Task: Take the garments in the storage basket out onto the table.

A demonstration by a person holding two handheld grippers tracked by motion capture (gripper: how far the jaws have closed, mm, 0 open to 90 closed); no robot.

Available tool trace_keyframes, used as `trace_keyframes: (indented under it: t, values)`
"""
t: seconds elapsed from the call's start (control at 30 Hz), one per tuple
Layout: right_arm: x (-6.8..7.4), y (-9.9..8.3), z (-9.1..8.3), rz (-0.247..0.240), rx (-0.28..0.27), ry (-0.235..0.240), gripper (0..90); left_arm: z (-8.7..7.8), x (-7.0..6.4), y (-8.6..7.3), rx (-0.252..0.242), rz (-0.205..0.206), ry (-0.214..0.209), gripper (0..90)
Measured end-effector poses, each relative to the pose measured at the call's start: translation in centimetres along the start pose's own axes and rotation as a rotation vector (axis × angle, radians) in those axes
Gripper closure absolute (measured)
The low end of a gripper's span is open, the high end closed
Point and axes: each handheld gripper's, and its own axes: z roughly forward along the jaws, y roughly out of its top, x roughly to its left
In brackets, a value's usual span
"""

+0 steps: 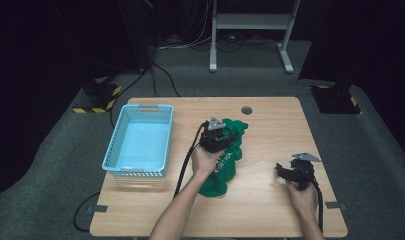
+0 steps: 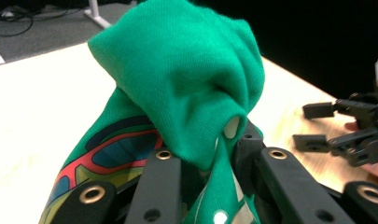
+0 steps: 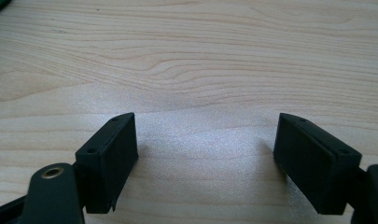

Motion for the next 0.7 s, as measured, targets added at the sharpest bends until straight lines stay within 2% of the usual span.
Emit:
trace_keyframes:
  t: [0.13, 0.33, 0.47, 0.5, 0.7]
  values:
    - [0.0, 0.0, 0.0, 0.000, 0.000, 0.000, 21.4, 0.4, 0.2, -0.6, 0.007, -0.010, 0.010, 76.2]
    - [0.0, 0.0, 0.0, 0.000, -0.001, 0.000, 21.4, 0.8, 0.3, -1.1, 0.019, -0.002, 0.020, 76.1]
    - [0.0, 0.0, 0.0, 0.000, -0.001, 0.000, 21.3, 0.9, 0.9, -1.6, 0.026, -0.018, 0.024, 76.1]
    - [0.0, 0.0, 0.0, 0.000, -0.001, 0.000, 21.4, 1.0, 1.1, -1.8, 0.025, -0.033, 0.026, 76.0]
    - [0.0, 0.0, 0.0, -0.001, -0.001, 0.000, 21.3, 1.3, 1.5, -2.4, 0.036, -0.046, 0.038, 76.0]
